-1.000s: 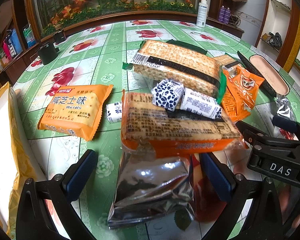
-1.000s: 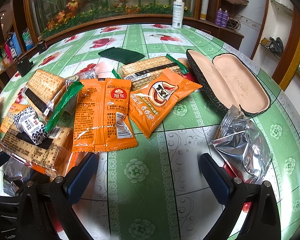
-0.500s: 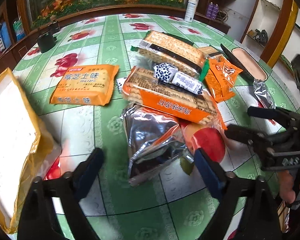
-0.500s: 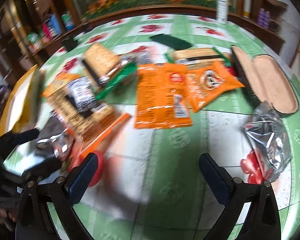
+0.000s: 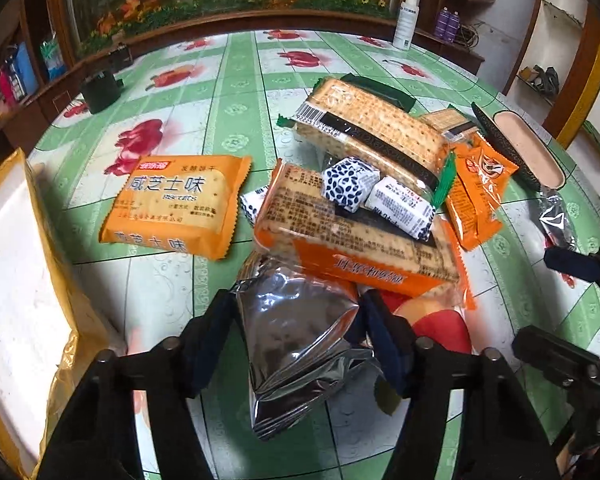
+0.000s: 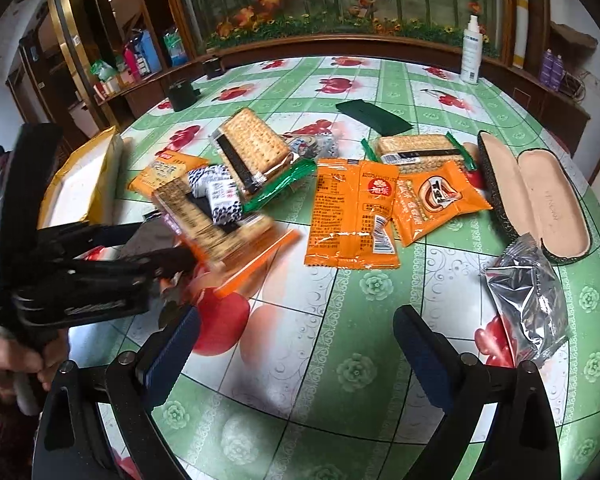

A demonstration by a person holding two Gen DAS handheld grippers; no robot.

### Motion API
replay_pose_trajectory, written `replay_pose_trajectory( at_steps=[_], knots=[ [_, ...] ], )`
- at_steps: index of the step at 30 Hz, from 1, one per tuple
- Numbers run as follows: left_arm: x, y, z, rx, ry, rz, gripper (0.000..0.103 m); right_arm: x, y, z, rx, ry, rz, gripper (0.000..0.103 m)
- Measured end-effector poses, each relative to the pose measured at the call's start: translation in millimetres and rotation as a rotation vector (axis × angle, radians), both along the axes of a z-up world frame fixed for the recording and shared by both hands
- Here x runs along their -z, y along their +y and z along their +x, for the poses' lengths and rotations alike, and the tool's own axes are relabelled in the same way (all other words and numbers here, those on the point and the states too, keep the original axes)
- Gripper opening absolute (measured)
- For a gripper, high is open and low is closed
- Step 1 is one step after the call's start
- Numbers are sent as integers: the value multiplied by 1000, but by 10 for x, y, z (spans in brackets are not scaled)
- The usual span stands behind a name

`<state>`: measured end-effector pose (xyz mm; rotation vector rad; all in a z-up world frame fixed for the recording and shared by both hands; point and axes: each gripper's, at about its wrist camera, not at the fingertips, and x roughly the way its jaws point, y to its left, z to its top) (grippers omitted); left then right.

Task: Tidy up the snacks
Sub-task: 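Grasp the silver foil bag with the left gripper while the right grasps a cracker pack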

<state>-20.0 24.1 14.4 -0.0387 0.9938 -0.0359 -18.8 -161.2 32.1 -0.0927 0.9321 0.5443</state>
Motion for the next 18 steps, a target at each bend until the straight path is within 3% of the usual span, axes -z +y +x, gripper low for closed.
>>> replay_pose_trajectory(
  at_steps=[8, 12, 18],
  knots=[
    [-84, 118, -390, 44, -10, -39, 60, -154, 176, 83, -182, -23, 40, 99],
    [-129, 220, -650, 39, -7, -59, 60, -137, 454, 212, -319, -16, -5, 99],
    [-105, 312, -879, 27, -8, -89, 60, -22, 732, 401, -419, 2, -82, 99]
  ],
)
